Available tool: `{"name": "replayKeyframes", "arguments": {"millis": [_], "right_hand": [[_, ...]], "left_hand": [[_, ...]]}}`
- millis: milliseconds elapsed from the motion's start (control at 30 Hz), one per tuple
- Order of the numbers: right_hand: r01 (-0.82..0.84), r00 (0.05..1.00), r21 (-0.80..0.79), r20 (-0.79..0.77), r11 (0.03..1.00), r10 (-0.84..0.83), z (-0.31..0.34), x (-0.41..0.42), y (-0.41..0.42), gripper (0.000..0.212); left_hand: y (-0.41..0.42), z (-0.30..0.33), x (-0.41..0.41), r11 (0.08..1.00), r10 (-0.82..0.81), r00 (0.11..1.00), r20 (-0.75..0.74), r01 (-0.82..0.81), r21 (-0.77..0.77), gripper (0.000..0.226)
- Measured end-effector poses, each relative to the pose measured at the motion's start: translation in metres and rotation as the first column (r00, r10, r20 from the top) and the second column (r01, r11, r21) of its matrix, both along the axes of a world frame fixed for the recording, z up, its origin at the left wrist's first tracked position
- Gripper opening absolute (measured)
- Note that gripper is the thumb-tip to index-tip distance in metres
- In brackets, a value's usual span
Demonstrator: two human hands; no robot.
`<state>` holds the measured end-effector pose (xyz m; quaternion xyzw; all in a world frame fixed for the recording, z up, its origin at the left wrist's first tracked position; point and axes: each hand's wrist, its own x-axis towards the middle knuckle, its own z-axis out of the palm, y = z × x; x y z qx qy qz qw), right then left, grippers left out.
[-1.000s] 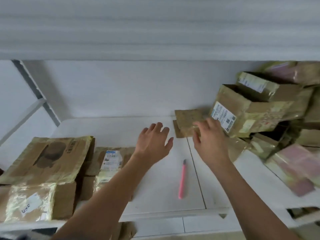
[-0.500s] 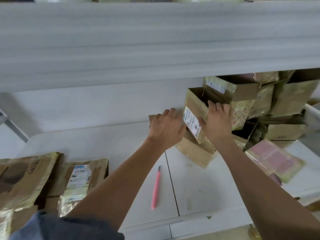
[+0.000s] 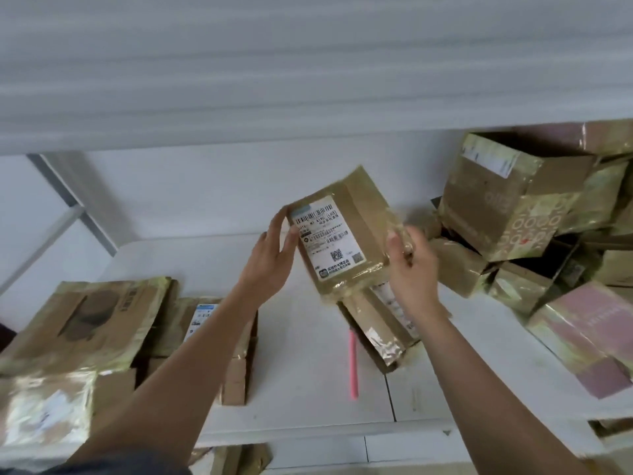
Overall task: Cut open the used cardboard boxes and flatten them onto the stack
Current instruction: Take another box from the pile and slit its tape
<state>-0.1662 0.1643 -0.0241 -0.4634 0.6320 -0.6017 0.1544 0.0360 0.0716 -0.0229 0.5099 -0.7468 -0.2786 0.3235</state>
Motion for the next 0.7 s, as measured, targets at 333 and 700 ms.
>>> {"name": "replayKeyframes", "arguments": {"millis": [333, 700], "right_hand": [[-0.374, 0.53, 0.272, 0.847, 0.887, -0.036, -0.076, 0.073, -0.011, 0.021], [-0.104, 0.995, 0.672, 0.066, 0.733, 0.08, -0.13, 0.069, 0.026, 0.032]], "left_hand": [[0.008, -0.008, 0.06, 0.806, 0.342, 0.821, -0.458, -0.006, 0.592, 0.08], [0.027, -0.053, 0.046, 0.806, 0.223, 0.965, -0.139, -0.102, 0.583, 0.098]]}}
